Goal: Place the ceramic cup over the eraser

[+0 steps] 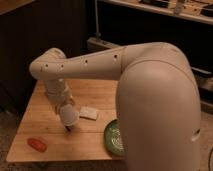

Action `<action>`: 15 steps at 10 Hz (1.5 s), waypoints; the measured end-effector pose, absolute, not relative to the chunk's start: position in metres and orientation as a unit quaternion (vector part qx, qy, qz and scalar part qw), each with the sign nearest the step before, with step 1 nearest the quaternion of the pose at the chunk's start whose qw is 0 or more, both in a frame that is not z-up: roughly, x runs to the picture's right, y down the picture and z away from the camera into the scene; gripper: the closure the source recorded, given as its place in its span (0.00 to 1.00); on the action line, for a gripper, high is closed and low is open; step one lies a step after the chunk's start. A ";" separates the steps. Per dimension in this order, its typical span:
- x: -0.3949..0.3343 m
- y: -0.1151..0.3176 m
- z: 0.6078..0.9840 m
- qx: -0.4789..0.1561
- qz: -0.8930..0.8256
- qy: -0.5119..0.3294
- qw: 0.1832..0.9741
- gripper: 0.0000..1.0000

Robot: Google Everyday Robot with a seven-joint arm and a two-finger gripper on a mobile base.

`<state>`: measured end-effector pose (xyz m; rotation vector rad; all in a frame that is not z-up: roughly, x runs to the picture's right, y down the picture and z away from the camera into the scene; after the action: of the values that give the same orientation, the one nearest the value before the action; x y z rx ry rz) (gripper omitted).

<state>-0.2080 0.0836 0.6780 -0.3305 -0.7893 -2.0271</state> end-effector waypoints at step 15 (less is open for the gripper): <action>-0.207 0.102 0.690 -0.137 -0.823 -0.320 0.450 0.22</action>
<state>-0.2071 0.1020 0.6896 -0.3387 -0.7906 -2.0344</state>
